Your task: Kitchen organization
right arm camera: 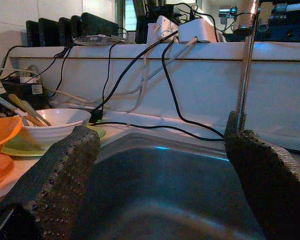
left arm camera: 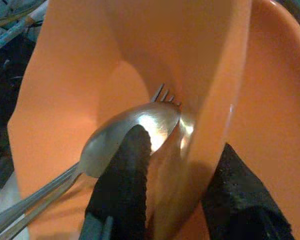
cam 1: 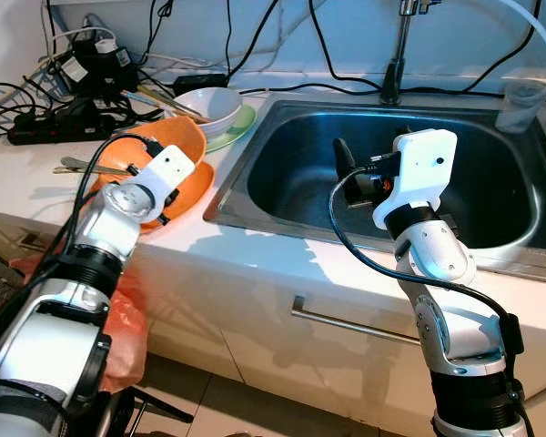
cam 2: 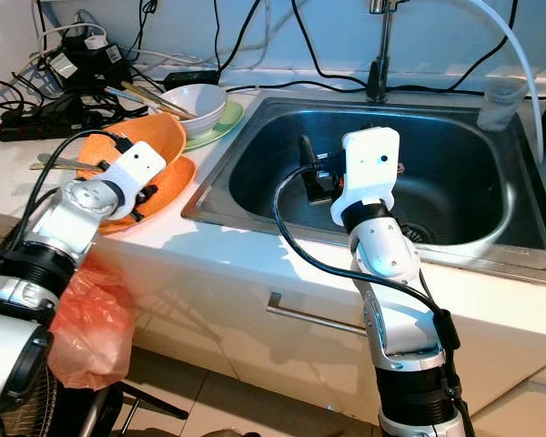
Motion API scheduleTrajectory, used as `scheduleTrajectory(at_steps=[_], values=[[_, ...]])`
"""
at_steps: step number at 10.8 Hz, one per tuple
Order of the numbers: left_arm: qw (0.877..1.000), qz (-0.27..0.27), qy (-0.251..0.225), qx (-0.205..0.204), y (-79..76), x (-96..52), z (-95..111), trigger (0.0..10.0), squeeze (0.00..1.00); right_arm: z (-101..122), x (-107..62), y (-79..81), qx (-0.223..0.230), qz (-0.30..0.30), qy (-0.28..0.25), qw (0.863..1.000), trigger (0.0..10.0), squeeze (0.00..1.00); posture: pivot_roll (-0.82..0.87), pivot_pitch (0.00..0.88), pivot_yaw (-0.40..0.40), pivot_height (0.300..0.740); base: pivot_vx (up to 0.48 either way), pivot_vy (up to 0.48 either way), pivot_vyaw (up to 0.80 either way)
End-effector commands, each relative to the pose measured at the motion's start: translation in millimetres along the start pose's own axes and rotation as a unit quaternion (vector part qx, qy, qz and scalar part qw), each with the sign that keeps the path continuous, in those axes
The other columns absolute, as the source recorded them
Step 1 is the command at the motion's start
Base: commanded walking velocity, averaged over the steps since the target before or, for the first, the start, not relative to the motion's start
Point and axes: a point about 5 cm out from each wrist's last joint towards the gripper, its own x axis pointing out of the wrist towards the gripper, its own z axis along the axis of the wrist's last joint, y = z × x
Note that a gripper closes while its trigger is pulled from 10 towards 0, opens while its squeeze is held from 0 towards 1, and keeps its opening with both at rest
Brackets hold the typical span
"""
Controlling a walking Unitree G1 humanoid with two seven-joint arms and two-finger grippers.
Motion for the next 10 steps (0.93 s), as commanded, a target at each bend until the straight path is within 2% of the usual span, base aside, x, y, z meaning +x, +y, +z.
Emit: scheduleTrajectory(at_steps=[1,7,10], values=[[1.000,-0.003,0.008,0.008,5.7,-1.5,-1,0.0,0.00,3,0.4,2.0,-0.002,0.001,-0.006,1.000,10.0,0.00,-0.01,0.000,0.131,0.740,0.000,0.000,0.00],[0.999,-0.023,0.024,0.036,16.1,-9.8,-8,0.0,0.00,2,0.8,2.5,0.000,0.000,-0.007,1.000,10.0,0.00,0.01,0.000,0.129,0.740,0.000,0.000,0.00],[0.998,-0.030,0.026,0.045,16.5,-11.4,-8,0.0,0.00,2,1.3,2.3,0.000,0.000,-0.008,1.000,10.0,0.00,0.01,0.000,0.130,0.740,0.000,0.000,0.00]])
